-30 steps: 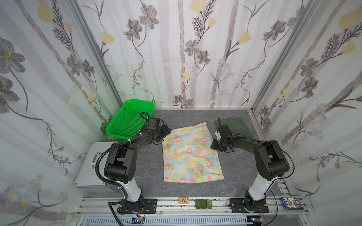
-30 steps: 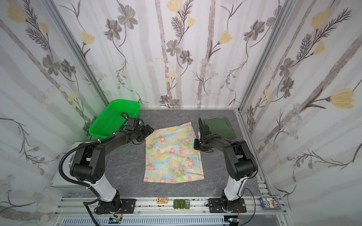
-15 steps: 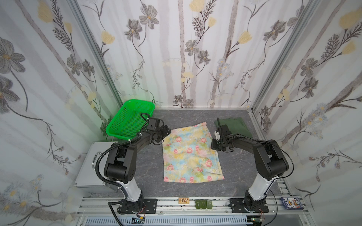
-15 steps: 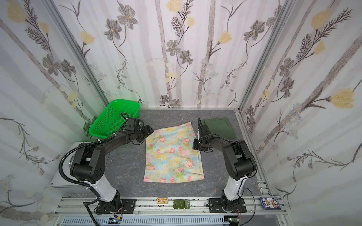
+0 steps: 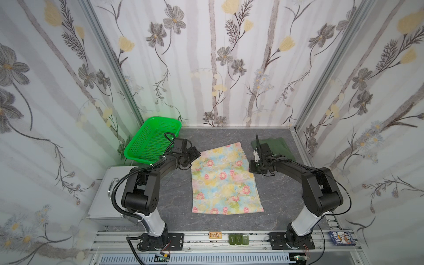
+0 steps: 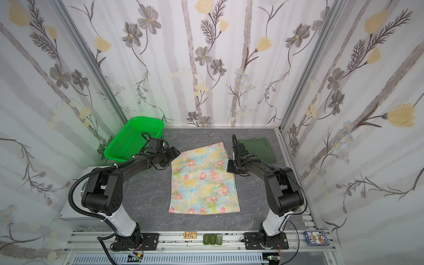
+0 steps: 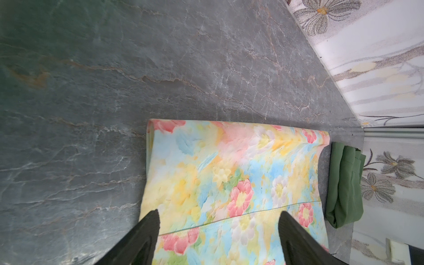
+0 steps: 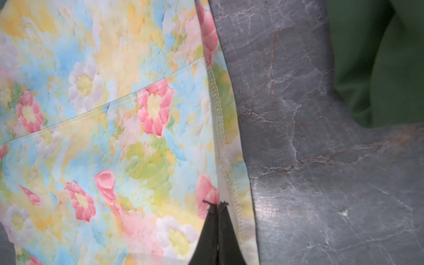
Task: Fold and stack skirts
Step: Smooth out the skirt at the center of the table.
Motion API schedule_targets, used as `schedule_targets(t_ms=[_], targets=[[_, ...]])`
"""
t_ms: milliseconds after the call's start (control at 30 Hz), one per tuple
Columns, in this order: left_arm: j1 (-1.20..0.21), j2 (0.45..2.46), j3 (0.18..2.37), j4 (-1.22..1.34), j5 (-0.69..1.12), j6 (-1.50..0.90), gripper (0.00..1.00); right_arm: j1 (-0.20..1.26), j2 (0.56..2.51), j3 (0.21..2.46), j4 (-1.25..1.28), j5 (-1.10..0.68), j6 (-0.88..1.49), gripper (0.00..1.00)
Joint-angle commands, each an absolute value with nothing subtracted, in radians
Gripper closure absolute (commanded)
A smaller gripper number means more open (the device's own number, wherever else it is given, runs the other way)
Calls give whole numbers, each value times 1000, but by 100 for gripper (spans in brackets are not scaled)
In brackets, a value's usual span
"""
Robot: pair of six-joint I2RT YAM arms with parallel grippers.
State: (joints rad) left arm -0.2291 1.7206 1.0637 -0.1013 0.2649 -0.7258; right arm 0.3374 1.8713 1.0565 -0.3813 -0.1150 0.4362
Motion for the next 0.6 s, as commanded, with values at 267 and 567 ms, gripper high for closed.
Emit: schedule_targets(t_ms=[267, 567], targets=[[-229, 1711, 1064, -92, 259, -728, 16, 327, 1872, 1071, -399, -46, 415, 100], [-233, 1721, 1068, -91, 268, -729, 16, 283, 1884, 1066, -395, -1, 402, 100]])
